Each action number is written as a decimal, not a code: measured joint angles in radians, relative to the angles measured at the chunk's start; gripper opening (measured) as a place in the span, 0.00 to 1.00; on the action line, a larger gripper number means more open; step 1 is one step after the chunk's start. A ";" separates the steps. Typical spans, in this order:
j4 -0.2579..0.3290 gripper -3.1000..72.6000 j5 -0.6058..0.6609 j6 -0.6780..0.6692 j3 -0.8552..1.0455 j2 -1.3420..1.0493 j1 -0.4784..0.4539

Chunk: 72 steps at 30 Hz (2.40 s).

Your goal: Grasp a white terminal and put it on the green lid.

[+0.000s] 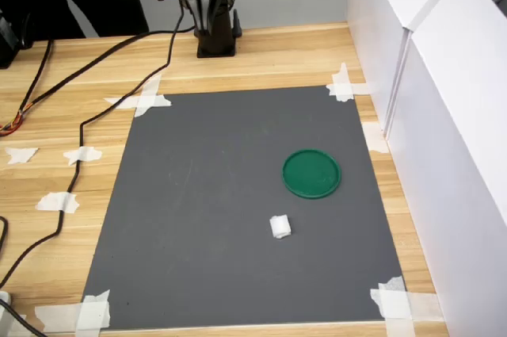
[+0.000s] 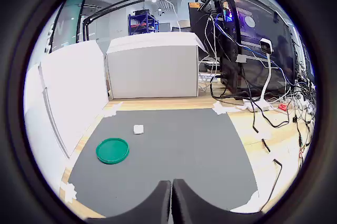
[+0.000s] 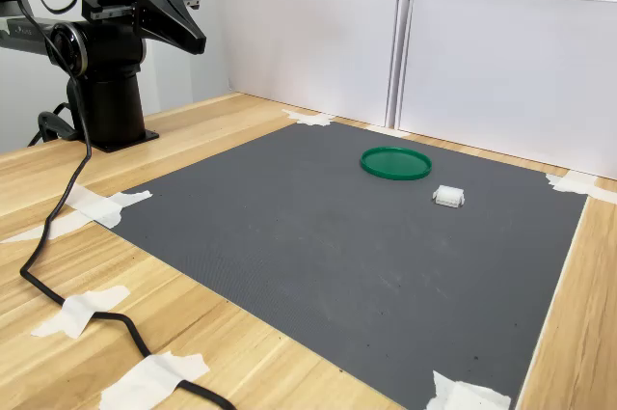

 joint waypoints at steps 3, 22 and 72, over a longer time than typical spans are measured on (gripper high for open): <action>0.000 0.02 0.000 0.000 0.000 0.000 0.000; -0.098 0.02 0.046 -0.003 -0.359 0.562 0.000; 0.157 0.98 0.490 -0.753 -1.198 1.603 0.000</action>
